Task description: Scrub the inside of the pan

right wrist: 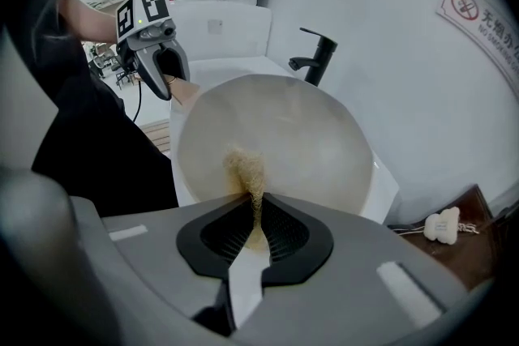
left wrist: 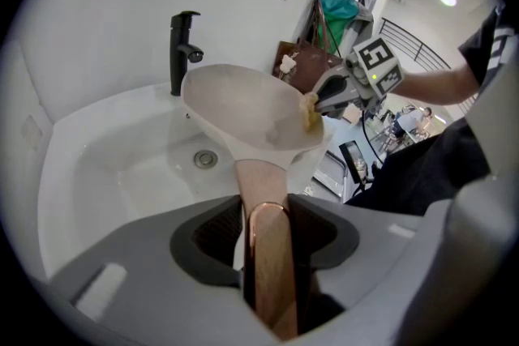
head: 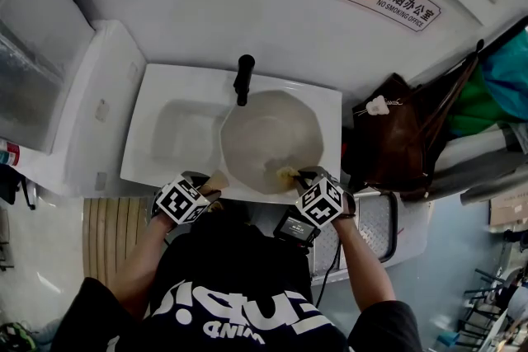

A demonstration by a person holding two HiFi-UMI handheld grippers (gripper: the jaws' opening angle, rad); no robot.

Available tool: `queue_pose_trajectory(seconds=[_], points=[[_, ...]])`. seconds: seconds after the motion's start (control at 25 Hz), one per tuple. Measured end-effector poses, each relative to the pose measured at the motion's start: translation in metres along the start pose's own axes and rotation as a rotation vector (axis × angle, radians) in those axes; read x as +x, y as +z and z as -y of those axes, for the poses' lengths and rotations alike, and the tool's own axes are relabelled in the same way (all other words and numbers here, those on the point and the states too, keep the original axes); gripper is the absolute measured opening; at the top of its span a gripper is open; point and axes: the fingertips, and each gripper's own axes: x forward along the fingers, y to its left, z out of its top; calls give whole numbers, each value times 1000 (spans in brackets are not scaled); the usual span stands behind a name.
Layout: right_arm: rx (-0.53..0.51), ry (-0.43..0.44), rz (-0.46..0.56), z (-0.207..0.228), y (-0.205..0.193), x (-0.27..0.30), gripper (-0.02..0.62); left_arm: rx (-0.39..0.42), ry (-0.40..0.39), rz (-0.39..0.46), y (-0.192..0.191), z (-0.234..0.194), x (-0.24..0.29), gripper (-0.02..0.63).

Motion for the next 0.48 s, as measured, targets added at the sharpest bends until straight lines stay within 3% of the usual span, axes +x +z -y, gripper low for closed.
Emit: queue_pose_trajectory(seconds=[0.48], points=[[-81,121,-2,-44,27,17,38,-8,-10,0,-2,0,1,172]])
